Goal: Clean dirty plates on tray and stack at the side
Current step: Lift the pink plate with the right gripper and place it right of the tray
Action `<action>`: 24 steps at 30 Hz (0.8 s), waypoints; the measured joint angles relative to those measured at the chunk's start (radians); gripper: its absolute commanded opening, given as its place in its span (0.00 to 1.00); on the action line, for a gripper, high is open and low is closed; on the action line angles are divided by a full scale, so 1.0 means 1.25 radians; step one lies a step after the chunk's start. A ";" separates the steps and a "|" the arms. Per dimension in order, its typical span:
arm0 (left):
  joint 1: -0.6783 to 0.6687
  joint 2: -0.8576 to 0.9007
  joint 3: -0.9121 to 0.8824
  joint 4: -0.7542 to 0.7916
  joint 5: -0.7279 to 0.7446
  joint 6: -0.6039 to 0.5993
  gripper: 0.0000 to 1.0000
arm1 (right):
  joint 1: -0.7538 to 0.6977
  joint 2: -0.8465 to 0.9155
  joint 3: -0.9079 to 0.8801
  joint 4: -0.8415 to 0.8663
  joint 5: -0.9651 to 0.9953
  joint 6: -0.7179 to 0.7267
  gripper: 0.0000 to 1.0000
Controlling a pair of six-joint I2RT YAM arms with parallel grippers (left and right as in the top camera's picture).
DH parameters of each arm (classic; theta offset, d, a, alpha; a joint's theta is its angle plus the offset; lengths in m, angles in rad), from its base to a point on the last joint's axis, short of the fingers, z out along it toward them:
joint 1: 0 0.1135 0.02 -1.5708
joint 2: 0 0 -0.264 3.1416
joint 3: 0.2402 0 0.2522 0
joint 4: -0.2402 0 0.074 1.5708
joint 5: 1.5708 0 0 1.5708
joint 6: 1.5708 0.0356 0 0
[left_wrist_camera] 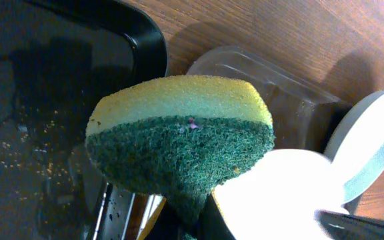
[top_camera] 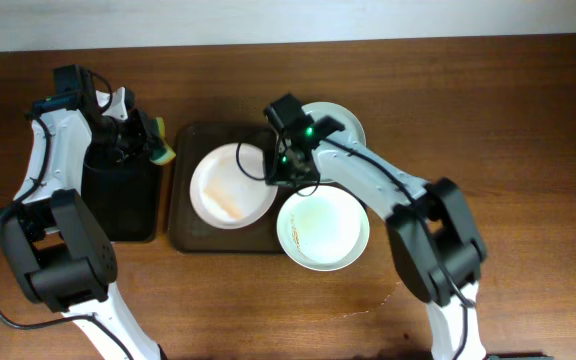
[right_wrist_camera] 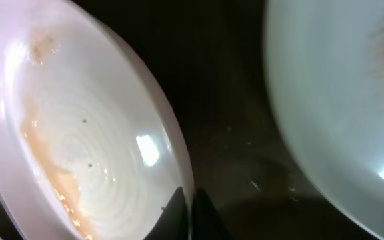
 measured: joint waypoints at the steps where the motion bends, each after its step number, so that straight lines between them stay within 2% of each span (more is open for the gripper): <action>1: 0.000 0.000 0.000 0.000 -0.003 0.008 0.01 | 0.002 -0.028 0.020 -0.025 0.037 -0.008 0.04; 7: 0.000 0.000 0.000 0.000 -0.025 0.021 0.01 | 0.059 -0.154 0.063 -0.099 0.331 -0.034 0.04; 19: 0.000 0.000 0.000 0.000 -0.043 0.024 0.01 | 0.316 -0.152 0.063 -0.122 1.016 -0.056 0.04; 24: 0.000 0.000 0.000 0.000 -0.045 0.024 0.01 | 0.375 -0.152 0.063 -0.122 1.216 -0.057 0.04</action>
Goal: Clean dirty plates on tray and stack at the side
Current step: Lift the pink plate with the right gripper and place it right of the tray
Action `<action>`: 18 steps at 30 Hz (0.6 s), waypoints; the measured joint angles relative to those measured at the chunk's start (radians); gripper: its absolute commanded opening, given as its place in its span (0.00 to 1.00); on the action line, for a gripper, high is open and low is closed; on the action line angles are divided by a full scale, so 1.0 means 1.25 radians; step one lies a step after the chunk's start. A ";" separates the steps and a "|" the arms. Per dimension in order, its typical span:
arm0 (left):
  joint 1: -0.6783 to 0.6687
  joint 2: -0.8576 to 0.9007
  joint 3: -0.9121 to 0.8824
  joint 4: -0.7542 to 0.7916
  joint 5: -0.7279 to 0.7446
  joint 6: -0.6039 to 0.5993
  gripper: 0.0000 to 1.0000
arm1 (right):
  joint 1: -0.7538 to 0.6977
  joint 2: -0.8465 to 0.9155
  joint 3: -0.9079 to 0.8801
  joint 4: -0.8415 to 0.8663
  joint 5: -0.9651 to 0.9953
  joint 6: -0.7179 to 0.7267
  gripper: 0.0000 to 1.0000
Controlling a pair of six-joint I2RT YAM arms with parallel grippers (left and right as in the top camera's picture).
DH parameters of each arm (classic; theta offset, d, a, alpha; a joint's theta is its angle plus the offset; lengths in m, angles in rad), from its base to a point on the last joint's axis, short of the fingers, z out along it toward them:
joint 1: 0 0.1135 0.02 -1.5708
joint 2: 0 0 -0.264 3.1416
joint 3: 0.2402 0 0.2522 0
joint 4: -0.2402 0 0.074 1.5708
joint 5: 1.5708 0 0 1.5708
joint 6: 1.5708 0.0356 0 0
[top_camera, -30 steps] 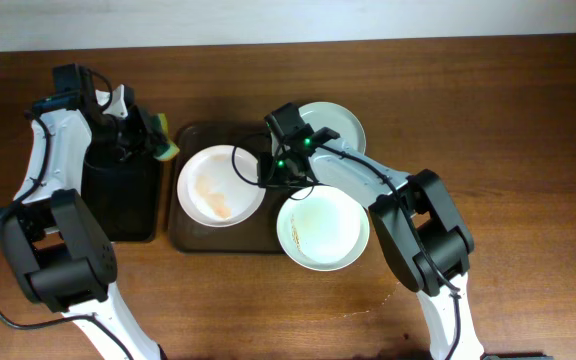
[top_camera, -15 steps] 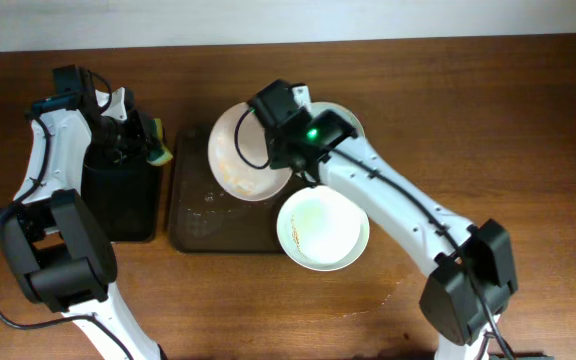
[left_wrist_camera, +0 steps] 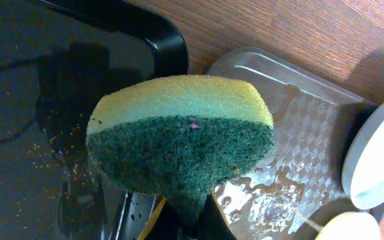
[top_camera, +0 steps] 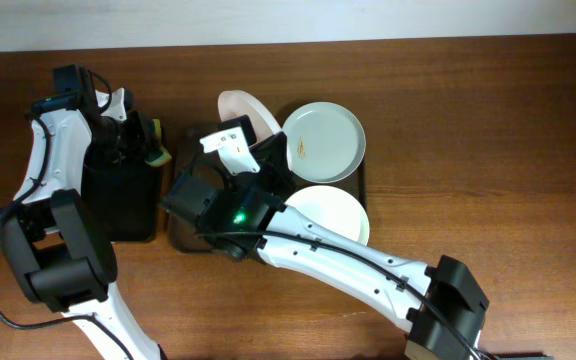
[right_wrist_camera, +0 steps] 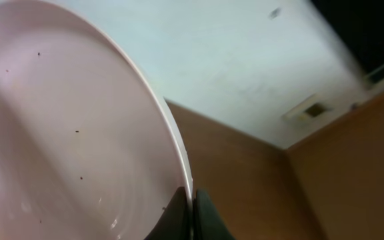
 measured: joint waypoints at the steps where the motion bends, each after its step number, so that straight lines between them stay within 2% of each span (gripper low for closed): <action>1: 0.000 0.000 0.000 0.000 0.000 0.000 0.01 | 0.003 0.000 0.000 0.000 0.027 0.000 0.04; 6: 0.000 0.000 0.000 0.000 0.000 0.000 0.01 | 0.004 0.000 0.000 0.000 0.078 0.001 0.04; 10: 0.000 0.000 0.000 0.000 0.000 0.002 0.01 | 0.000 0.000 0.000 -0.002 0.022 0.002 0.04; 14: -0.003 0.000 0.000 0.000 -0.005 0.002 0.01 | -0.066 -0.018 0.000 -0.027 -0.246 0.020 0.04; 18: -0.040 0.000 0.000 0.000 -0.046 0.002 0.01 | -0.266 -0.087 0.000 -0.071 -0.547 0.040 0.04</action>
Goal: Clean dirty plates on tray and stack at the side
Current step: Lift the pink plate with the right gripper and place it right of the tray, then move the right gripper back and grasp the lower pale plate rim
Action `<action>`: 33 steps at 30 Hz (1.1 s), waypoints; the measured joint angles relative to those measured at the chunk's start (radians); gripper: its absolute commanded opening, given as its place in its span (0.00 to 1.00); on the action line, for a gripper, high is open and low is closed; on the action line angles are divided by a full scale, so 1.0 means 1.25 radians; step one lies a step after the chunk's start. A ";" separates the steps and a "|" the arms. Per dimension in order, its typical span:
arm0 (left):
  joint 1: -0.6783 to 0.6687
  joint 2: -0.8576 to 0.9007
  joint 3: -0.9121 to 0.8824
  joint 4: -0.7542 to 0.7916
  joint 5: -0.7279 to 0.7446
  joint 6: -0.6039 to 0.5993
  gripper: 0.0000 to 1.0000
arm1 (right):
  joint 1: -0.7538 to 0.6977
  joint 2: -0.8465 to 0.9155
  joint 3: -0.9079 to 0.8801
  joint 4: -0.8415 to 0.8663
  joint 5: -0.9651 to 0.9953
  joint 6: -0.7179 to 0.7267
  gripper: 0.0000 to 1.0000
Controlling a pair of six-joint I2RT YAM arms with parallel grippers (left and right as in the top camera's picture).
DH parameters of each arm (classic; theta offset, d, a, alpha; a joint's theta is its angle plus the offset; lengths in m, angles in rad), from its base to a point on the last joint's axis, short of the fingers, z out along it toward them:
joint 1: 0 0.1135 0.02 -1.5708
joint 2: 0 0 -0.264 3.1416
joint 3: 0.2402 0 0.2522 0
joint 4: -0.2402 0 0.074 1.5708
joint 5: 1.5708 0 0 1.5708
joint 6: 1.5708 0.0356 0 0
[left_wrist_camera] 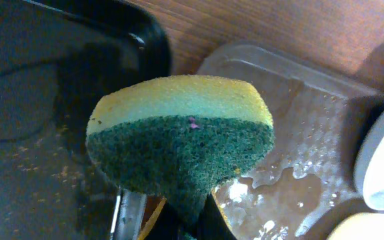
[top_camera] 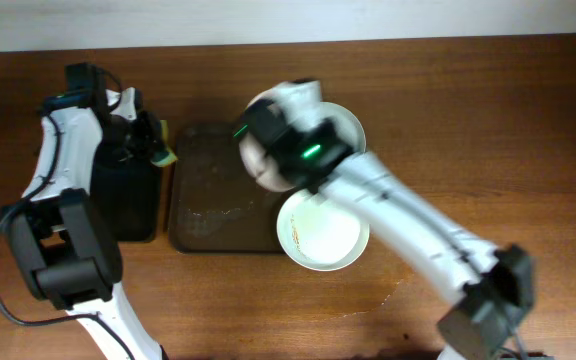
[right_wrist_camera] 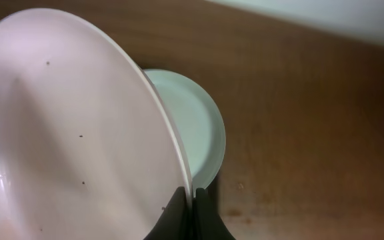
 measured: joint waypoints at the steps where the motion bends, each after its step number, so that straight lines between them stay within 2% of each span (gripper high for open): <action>1: -0.021 0.000 0.000 0.001 -0.020 0.000 0.01 | -0.074 -0.022 0.000 -0.021 -0.075 0.005 0.04; 5: -0.097 0.000 0.000 0.026 -0.070 0.000 0.01 | -0.296 -0.048 0.000 -0.099 -0.267 0.009 0.04; 9: -0.155 0.000 0.000 0.058 -0.086 0.000 0.01 | -0.497 -0.044 -0.005 -0.148 -0.339 0.010 0.04; 17: -0.172 0.000 0.000 0.064 -0.094 0.000 0.01 | -0.766 -0.032 -0.219 -0.035 -0.373 0.014 0.04; 19: -0.172 0.000 0.000 0.064 -0.094 0.000 0.01 | -0.795 -0.030 -0.271 0.005 -0.376 0.014 0.04; 20: -0.172 0.000 0.000 0.064 -0.095 0.000 0.01 | -0.813 -0.027 -0.301 0.019 -0.379 0.015 0.09; 21: -0.172 0.000 0.000 0.064 -0.094 0.000 0.01 | -0.821 -0.027 -0.320 0.045 -0.383 0.015 0.24; 22: -0.172 0.000 0.000 0.064 -0.095 0.000 0.01 | -0.825 -0.027 -0.334 0.059 -0.386 0.017 0.34; 24: -0.172 0.000 0.000 0.064 -0.094 0.000 0.01 | -0.828 -0.027 -0.344 0.061 -0.393 0.019 0.44; 27: -0.172 0.000 0.000 0.063 -0.095 0.000 0.01 | -0.828 -0.027 -0.334 0.040 -0.444 -0.018 0.46; 33: -0.172 0.000 0.000 0.063 -0.094 0.000 0.01 | -0.797 -0.081 -0.247 -0.081 -0.660 -0.114 0.47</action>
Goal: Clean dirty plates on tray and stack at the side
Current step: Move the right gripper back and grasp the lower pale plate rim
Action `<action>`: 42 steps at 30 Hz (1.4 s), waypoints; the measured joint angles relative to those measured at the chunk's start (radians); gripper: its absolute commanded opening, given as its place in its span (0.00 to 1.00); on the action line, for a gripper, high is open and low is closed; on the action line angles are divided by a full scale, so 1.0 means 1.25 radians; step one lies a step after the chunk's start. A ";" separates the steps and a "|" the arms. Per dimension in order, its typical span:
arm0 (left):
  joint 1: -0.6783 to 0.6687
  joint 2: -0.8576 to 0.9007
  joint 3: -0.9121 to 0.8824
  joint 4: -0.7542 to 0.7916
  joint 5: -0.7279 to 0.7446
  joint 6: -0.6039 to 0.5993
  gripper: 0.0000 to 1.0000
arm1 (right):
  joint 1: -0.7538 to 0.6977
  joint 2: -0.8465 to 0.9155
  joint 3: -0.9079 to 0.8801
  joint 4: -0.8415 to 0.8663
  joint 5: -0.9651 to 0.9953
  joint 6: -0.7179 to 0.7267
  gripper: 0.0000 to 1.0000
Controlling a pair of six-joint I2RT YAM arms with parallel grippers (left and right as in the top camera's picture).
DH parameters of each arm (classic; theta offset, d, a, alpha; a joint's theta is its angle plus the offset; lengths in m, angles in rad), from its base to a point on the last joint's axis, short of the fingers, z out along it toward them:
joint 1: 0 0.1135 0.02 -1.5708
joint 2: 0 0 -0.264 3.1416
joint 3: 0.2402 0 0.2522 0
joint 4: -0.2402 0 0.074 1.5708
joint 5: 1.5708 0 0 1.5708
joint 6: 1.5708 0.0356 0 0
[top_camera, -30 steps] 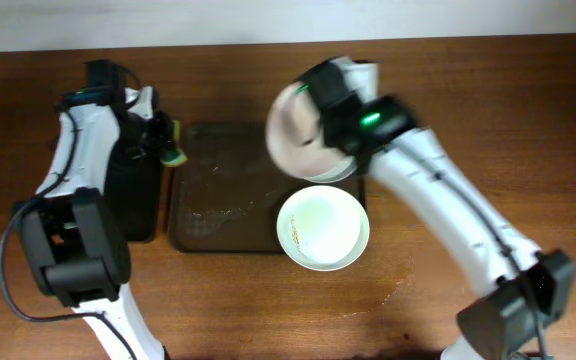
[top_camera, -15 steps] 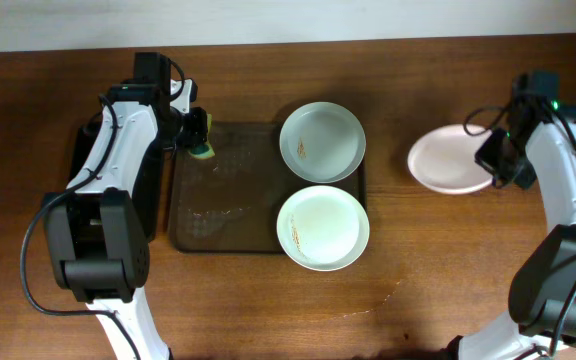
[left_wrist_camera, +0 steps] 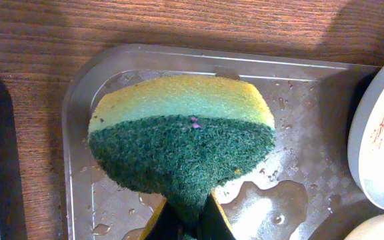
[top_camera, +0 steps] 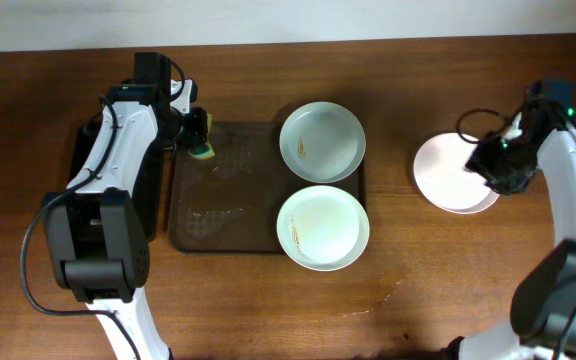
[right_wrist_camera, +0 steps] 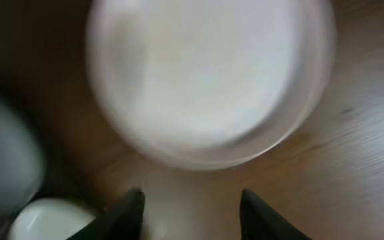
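A pink plate (top_camera: 451, 173) lies flat on the bare table at the right, blurred in the right wrist view as the pink plate (right_wrist_camera: 209, 73). My right gripper (top_camera: 495, 162) hovers over its right rim, open and empty (right_wrist_camera: 191, 207). Two stained white plates sit on the right side of the dark tray (top_camera: 223, 215): one at the back (top_camera: 322, 141), one at the front (top_camera: 322, 227). My left gripper (top_camera: 200, 140) holds a yellow-and-green sponge (left_wrist_camera: 182, 140) over the tray's wet back-left corner (left_wrist_camera: 99, 73).
A black bin (top_camera: 143, 195) stands left of the tray, under the left arm. Water pools on the tray floor (left_wrist_camera: 272, 207). Bare wood lies between the tray and the pink plate.
The pink plate, then held tilted over the tray's back edge, now lies flat on the table at the right and my right gripper has let go. My left gripper moved from the bin to over the tray.
My right gripper first gripped the rim of a stained pink plate lying on the tray's left half. Then the plate was held tilted above the tray, looking clean. Now it rests on the table at the right. The sponge stayed in my left gripper, over the bin until now.
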 measured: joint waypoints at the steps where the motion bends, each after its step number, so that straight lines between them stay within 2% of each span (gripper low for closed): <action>1: 0.000 0.000 0.000 0.000 0.000 0.000 0.01 | 0.026 -0.021 0.006 -0.024 -0.023 -0.007 0.47; 3: 0.000 0.000 0.000 -0.001 0.000 0.000 0.01 | 0.097 -0.046 0.010 -0.072 -0.056 -0.014 0.52; 7: 0.000 0.000 0.000 -0.006 0.000 0.000 0.01 | 0.247 -0.047 -0.045 -0.068 -0.075 -0.006 0.52; 12: 0.000 0.000 0.000 -0.012 -0.002 0.000 0.01 | 0.375 -0.041 -0.206 0.069 -0.073 0.062 0.52; 16: 0.000 0.000 0.000 -0.011 -0.003 0.000 0.01 | 0.438 -0.040 -0.276 0.154 -0.063 0.111 0.51; 18: 0.000 0.000 0.000 -0.011 -0.003 0.000 0.01 | 0.460 -0.035 -0.293 0.156 -0.045 0.128 0.47; 20: 0.000 0.000 0.000 -0.011 -0.003 0.000 0.01 | 0.469 -0.014 -0.294 0.161 -0.033 0.139 0.37; 23: 0.000 0.000 0.000 -0.012 -0.003 0.000 0.01 | 0.473 0.023 -0.296 0.164 -0.025 0.140 0.18; 27: 0.000 0.000 0.000 -0.015 -0.003 0.000 0.01 | 0.474 0.026 -0.299 0.170 -0.019 0.148 0.04; 36: 0.000 0.000 0.000 -0.015 -0.003 0.000 0.01 | 0.488 0.026 -0.267 0.115 -0.031 0.146 0.04; 39: 0.000 0.000 0.000 -0.015 -0.003 0.000 0.01 | 0.556 0.026 -0.209 0.145 -0.031 0.161 0.04; 42: 0.001 0.000 0.000 -0.022 -0.003 0.000 0.01 | 0.631 0.026 -0.197 0.226 -0.009 0.240 0.04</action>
